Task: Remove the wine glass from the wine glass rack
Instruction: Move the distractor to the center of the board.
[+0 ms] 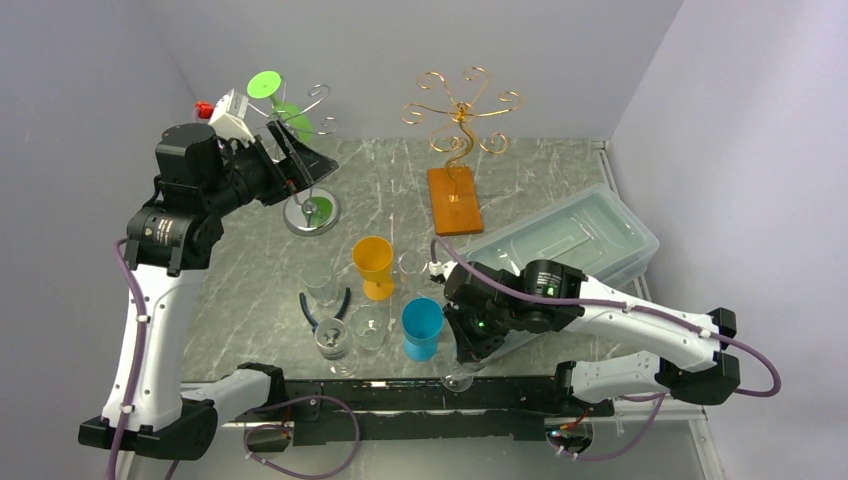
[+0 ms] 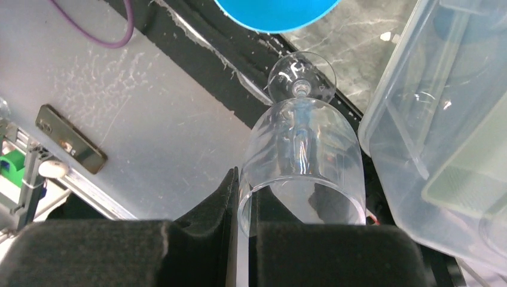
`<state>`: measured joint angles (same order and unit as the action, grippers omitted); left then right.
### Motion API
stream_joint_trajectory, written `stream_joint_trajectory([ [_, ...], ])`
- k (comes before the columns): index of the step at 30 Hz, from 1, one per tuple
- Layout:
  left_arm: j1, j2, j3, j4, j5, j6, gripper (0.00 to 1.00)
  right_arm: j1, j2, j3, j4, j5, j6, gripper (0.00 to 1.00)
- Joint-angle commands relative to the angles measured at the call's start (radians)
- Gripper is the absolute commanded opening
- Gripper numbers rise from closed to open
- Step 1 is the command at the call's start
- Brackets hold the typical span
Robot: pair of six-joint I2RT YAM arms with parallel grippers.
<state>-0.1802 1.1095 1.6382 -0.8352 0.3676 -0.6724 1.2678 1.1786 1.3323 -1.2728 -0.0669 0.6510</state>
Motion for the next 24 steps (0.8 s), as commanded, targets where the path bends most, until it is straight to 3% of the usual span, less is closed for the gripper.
stream_joint_trajectory([
  [1,-0.001,-0.023,-0.006,0.034,-0.01,0.013,0.99,0.013,-0.004,-0.026,0.12,0.063,0.03,0.0],
  [24,-0.001,-0.039,-0.052,0.053,-0.011,0.007,0.99,0.035,0.105,-0.09,0.192,0.188,0.029,0.0],
])
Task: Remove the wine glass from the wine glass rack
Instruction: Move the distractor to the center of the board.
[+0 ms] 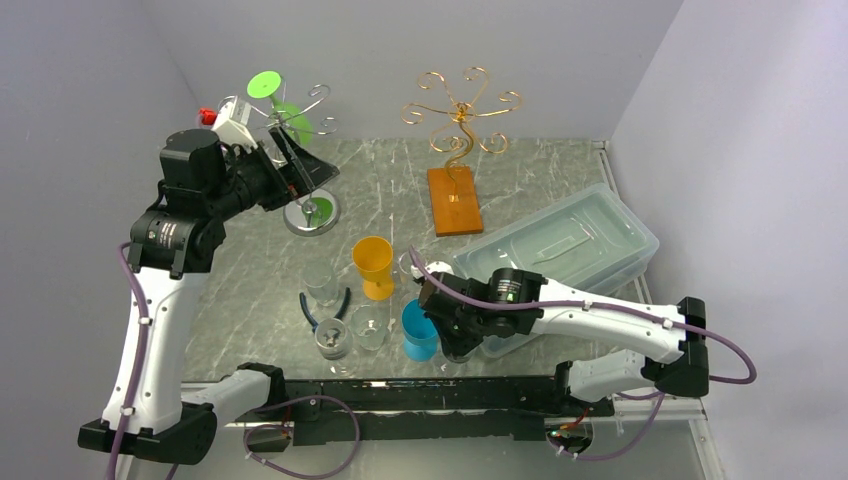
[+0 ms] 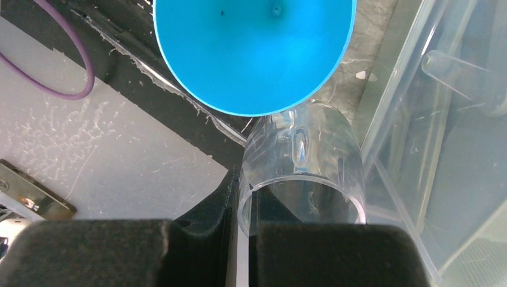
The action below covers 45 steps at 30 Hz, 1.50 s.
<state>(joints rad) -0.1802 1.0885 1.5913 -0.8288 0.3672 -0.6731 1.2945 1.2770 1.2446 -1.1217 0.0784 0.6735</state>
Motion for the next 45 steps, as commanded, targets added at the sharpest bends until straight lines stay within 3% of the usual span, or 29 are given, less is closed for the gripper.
stream_joint_trajectory([
  [1,-0.001,-0.018,-0.005,0.046,-0.01,0.009,0.99,0.009,0.013,-0.002,0.04,0.049,0.005,0.0],
  [13,-0.001,-0.018,-0.011,0.052,-0.005,0.004,0.99,0.004,0.0,-0.035,-0.021,0.144,0.024,0.0],
  [19,-0.001,-0.012,-0.01,0.057,0.004,0.0,0.99,-0.055,-0.047,-0.084,-0.032,0.155,0.017,0.0],
  [29,-0.001,-0.011,-0.005,0.054,0.005,-0.001,0.99,-0.156,-0.102,-0.135,-0.019,0.142,-0.027,0.0],
  [45,-0.001,-0.016,-0.018,0.051,-0.002,0.007,0.99,-0.134,-0.069,-0.101,0.032,0.044,-0.048,0.0],
])
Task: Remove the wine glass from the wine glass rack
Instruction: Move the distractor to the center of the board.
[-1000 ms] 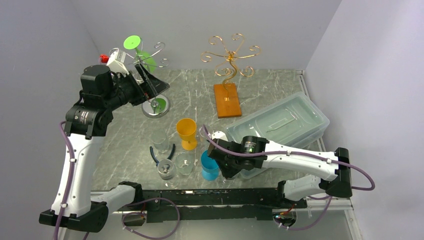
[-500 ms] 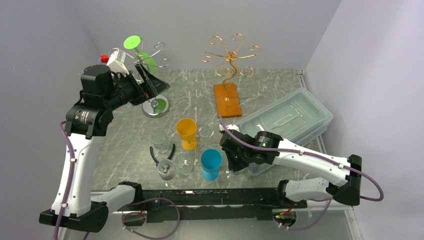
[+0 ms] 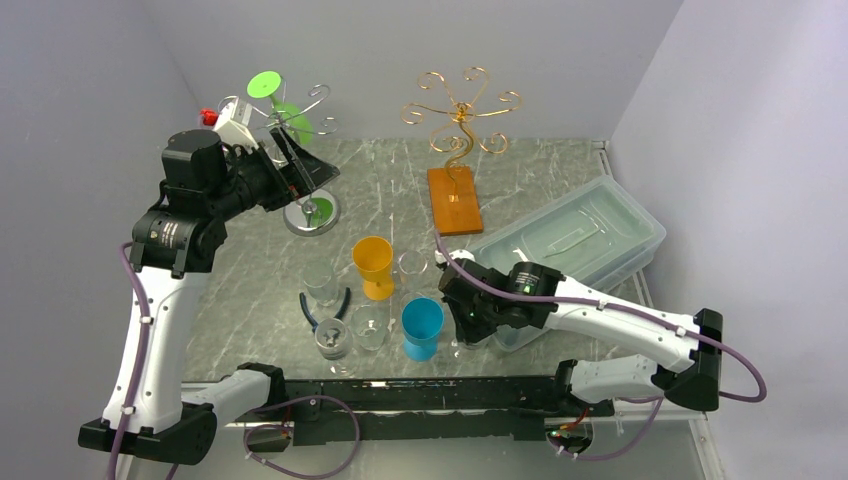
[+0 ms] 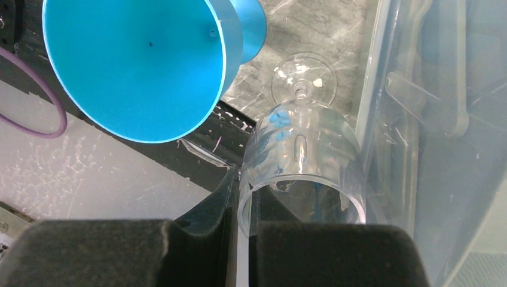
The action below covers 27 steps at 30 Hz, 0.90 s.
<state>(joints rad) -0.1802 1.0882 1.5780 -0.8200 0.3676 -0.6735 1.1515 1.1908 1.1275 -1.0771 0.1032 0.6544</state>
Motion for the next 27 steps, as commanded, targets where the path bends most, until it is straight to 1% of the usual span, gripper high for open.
stream_joint_trajectory([
  [1,-0.001,-0.016,-0.008,0.043,-0.002,0.007,0.99,0.012,0.019,0.018,-0.009,0.015,-0.03,0.0],
  [6,0.0,-0.017,-0.013,0.044,-0.002,0.008,0.99,0.022,0.038,0.026,0.0,0.002,-0.034,0.0],
  [9,-0.001,-0.017,-0.013,0.042,-0.005,0.01,0.99,0.022,0.044,0.03,0.002,0.002,-0.035,0.1],
  [12,-0.001,-0.019,-0.014,0.042,-0.006,0.011,1.0,0.025,0.04,0.044,-0.004,0.011,-0.033,0.23],
  [17,-0.001,-0.021,-0.021,0.046,-0.004,0.007,0.99,0.024,0.039,0.076,-0.02,0.028,-0.034,0.38],
  [21,-0.001,-0.021,-0.021,0.047,-0.005,0.007,0.99,0.024,0.035,0.098,-0.028,0.038,-0.033,0.44],
  [27,-0.001,-0.018,-0.024,0.048,-0.005,0.007,1.0,0.024,0.027,0.135,-0.051,0.057,-0.032,0.5],
])
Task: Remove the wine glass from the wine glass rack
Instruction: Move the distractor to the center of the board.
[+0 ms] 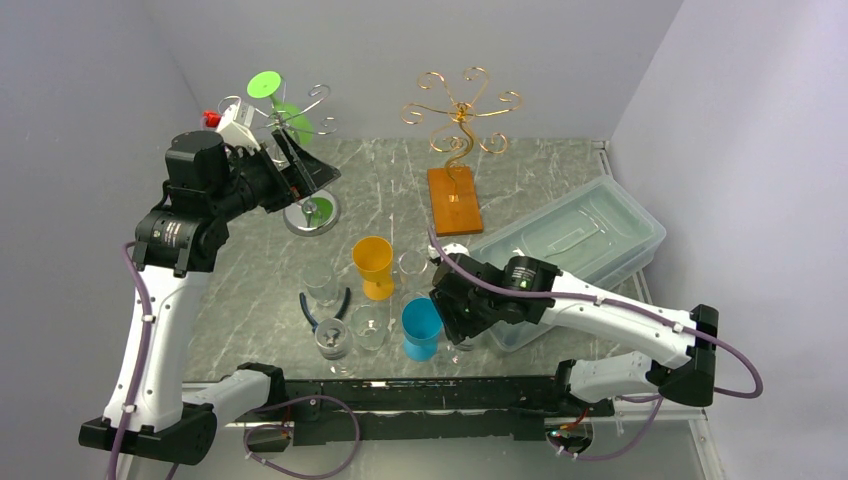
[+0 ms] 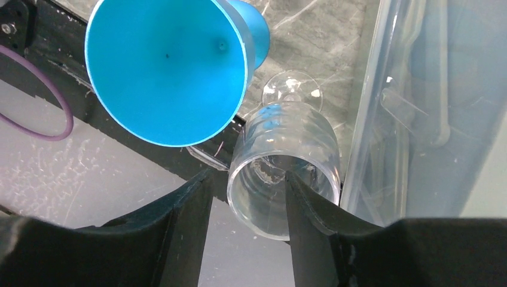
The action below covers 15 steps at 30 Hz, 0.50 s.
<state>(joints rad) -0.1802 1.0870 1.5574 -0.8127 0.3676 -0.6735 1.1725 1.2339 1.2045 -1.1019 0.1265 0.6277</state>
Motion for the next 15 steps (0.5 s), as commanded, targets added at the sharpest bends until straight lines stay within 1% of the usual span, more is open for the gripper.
stream_joint_trajectory([
  [1,-0.001,-0.016,-0.003,0.041,-0.006,0.008,0.99,0.004,-0.017,0.062,-0.032,0.037,-0.005,0.51],
  [6,-0.001,-0.014,-0.002,0.038,-0.007,0.008,0.99,0.004,-0.033,0.084,-0.051,0.041,-0.002,0.57],
  [15,-0.001,-0.006,0.037,0.017,-0.026,0.014,0.99,0.003,-0.072,0.161,-0.089,0.065,-0.006,0.81],
])
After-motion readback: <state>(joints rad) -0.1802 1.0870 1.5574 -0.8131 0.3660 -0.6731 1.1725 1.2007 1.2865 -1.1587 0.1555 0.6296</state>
